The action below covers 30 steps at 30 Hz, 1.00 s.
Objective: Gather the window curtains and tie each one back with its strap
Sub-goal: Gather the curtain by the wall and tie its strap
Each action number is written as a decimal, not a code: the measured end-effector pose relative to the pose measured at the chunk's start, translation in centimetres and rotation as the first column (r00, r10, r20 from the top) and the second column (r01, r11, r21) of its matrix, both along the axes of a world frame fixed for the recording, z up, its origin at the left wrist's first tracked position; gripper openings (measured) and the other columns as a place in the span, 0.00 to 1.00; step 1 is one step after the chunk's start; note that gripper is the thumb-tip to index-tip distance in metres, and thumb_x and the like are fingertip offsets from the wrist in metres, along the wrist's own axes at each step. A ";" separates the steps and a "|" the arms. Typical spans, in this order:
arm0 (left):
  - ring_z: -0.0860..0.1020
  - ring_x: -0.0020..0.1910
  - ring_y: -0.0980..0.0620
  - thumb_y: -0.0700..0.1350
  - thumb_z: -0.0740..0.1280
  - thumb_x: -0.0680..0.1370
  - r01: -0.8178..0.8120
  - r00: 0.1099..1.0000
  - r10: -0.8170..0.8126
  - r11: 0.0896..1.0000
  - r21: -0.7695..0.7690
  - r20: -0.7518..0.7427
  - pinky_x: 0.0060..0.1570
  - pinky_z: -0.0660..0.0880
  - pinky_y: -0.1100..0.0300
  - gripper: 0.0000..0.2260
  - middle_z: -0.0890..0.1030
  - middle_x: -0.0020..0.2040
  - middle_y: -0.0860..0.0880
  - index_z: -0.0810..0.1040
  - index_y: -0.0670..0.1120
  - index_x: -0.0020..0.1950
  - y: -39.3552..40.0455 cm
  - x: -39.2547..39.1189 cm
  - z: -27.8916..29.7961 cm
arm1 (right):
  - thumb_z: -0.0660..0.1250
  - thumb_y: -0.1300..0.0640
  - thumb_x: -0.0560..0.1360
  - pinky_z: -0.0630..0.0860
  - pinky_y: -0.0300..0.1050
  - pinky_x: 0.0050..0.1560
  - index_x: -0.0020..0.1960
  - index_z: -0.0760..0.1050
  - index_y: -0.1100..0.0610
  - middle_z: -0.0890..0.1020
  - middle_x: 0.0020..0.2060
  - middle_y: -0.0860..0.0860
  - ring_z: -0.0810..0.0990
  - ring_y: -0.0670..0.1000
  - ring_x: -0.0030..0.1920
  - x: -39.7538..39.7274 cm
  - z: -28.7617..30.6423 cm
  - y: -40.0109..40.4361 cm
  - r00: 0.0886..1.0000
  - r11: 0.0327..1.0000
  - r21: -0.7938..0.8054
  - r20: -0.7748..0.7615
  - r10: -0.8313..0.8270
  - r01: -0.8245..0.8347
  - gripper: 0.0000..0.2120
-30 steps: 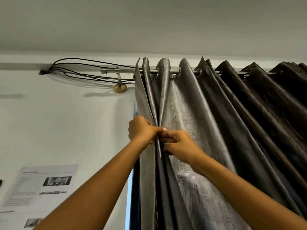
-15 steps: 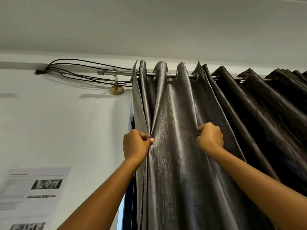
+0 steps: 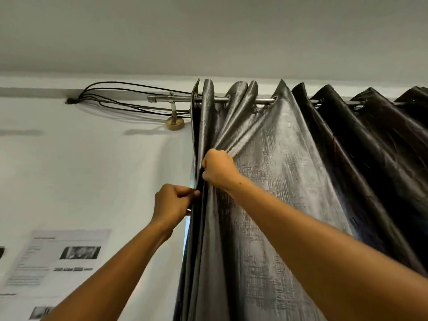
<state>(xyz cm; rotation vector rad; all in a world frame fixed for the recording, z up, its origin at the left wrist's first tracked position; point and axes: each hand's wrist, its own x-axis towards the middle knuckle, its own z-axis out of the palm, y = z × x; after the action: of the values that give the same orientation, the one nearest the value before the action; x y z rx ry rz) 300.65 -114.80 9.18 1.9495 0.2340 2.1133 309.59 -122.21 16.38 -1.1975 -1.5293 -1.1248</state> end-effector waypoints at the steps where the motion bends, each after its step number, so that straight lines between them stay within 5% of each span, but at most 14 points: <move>1: 0.83 0.38 0.51 0.45 0.70 0.75 0.012 1.000 -0.012 1.000 0.005 -0.014 0.37 0.81 0.61 0.07 0.85 0.39 0.46 0.85 0.43 0.46 -0.4 0.4 0.2 | 0.62 0.70 0.70 0.65 0.47 0.38 0.28 0.57 0.56 0.62 0.27 0.53 0.66 0.57 0.37 0.7 0.1 -0.1 1.000 1.000 -0.029 -0.012 -0.002 0.002 0.19; 3: 0.83 0.39 0.47 0.53 0.73 0.71 -0.005 0.999 0.005 1.000 0.009 -0.048 0.39 0.82 0.56 0.13 0.85 0.39 0.44 0.85 0.43 0.45 -1.3 1.7 0.6 | 0.63 0.71 0.70 0.69 0.45 0.36 0.27 0.62 0.57 0.67 0.27 0.53 0.70 0.55 0.34 2.2 0.2 -0.8 0.995 0.993 -0.112 -0.089 0.035 -0.045 0.18; 6: 0.76 0.29 0.46 0.62 0.77 0.60 -0.157 0.983 0.160 0.987 0.039 -0.091 0.38 0.79 0.47 0.23 0.81 0.31 0.40 0.84 0.42 0.36 -2.4 4.0 1.2 | 0.55 0.74 0.71 0.74 0.48 0.37 0.27 0.66 0.59 0.70 0.25 0.54 0.72 0.52 0.30 4.8 -0.2 -2.0 0.920 0.912 -0.230 -0.281 0.272 -0.340 0.18; 10: 0.81 0.34 0.44 0.41 0.79 0.62 -0.276 0.961 0.276 0.961 -0.010 -0.028 0.39 0.80 0.49 0.06 0.83 0.32 0.43 0.84 0.42 0.34 -2.4 6.7 2.2 | 0.56 0.70 0.76 0.76 0.44 0.34 0.39 0.75 0.61 0.79 0.33 0.55 0.80 0.54 0.37 7.6 -1.0 -2.9 0.835 0.820 -0.299 -0.435 0.337 -0.487 0.12; 12: 0.82 0.36 0.46 0.35 0.77 0.63 -0.244 0.970 0.244 0.968 -0.054 -0.001 0.43 0.81 0.51 0.06 0.84 0.34 0.45 0.85 0.43 0.36 -2.3 7.5 2.3 | 0.59 0.65 0.75 0.70 0.44 0.36 0.35 0.72 0.59 0.76 0.34 0.55 0.77 0.54 0.38 9.9 -0.5 -2.9 0.879 0.936 -0.135 -0.407 0.247 -0.326 0.10; 13: 0.82 0.36 0.47 0.33 0.76 0.63 -0.228 0.973 0.229 0.971 -0.070 0.006 0.44 0.81 0.51 0.07 0.84 0.34 0.45 0.84 0.43 0.35 -2.1 7.7 2.3 | 0.60 0.65 0.74 0.70 0.47 0.41 0.35 0.70 0.59 0.76 0.35 0.55 0.77 0.56 0.42 11.4 -0.1 -3.0 0.922 0.994 -0.006 -0.374 0.101 -0.112 0.10; 15: 0.82 0.36 0.48 0.31 0.76 0.63 -0.231 0.972 0.233 0.969 -0.081 0.016 0.46 0.81 0.51 0.08 0.83 0.34 0.46 0.83 0.44 0.35 -1.5 7.9 2.4 | 0.60 0.65 0.75 0.66 0.56 0.62 0.48 0.74 0.60 0.75 0.58 0.62 0.69 0.63 0.64 14.2 0.4 -3.5 0.866 0.909 0.171 -0.411 -0.286 0.381 0.05; 17: 0.82 0.36 0.49 0.31 0.75 0.64 -0.242 0.970 0.243 0.967 -0.081 0.011 0.47 0.80 0.52 0.08 0.83 0.33 0.47 0.84 0.43 0.35 -1.2 8.0 2.5 | 0.59 0.66 0.77 0.54 0.63 0.71 0.65 0.66 0.62 0.58 0.72 0.69 0.56 0.68 0.72 17.1 1.0 -4.0 0.738 0.810 0.128 -0.512 -0.440 0.572 0.17; 22: 0.81 0.38 0.51 0.33 0.77 0.64 -0.259 0.966 0.258 0.963 -0.072 -0.024 0.45 0.77 0.59 0.09 0.85 0.38 0.46 0.85 0.43 0.41 -0.4 8.3 2.6 | 0.63 0.65 0.76 0.72 0.53 0.53 0.65 0.64 0.64 0.74 0.60 0.63 0.74 0.62 0.60 20.0 2.5 -4.7 0.731 0.809 0.187 -0.573 -0.370 0.557 0.18; 25: 0.81 0.40 0.50 0.34 0.77 0.63 -0.268 0.963 0.266 0.961 -0.070 -0.034 0.45 0.76 0.60 0.10 0.85 0.39 0.46 0.86 0.43 0.42 -0.1 8.3 2.5 | 0.61 0.70 0.76 0.68 0.46 0.37 0.47 0.71 0.62 0.79 0.48 0.59 0.78 0.59 0.47 19.6 2.8 -5.3 0.783 0.844 0.226 -0.542 -0.306 0.487 0.04; 27: 0.81 0.40 0.51 0.35 0.78 0.63 -0.255 0.967 0.253 0.964 -0.072 -0.037 0.47 0.77 0.59 0.10 0.85 0.40 0.47 0.86 0.43 0.43 0.0 8.1 2.4 | 0.58 0.74 0.72 0.64 0.45 0.32 0.34 0.64 0.59 0.75 0.40 0.57 0.74 0.56 0.39 18.3 3.2 -5.3 0.804 0.841 0.268 -0.522 -0.283 0.470 0.14; 30: 0.81 0.40 0.52 0.35 0.78 0.64 -0.210 0.978 0.208 0.976 -0.057 -0.030 0.49 0.79 0.57 0.10 0.85 0.40 0.47 0.85 0.43 0.44 0.2 7.6 2.0 | 0.57 0.74 0.71 0.66 0.46 0.37 0.36 0.67 0.60 0.75 0.39 0.57 0.78 0.59 0.45 15.4 3.6 -4.4 0.851 0.842 0.311 -0.443 -0.283 0.442 0.12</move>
<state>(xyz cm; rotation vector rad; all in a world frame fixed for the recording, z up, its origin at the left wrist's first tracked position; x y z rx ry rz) 308.22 -114.56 11.21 1.9932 0.5228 2.1818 325.02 -126.66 19.99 -1.3529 -0.7323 -1.2868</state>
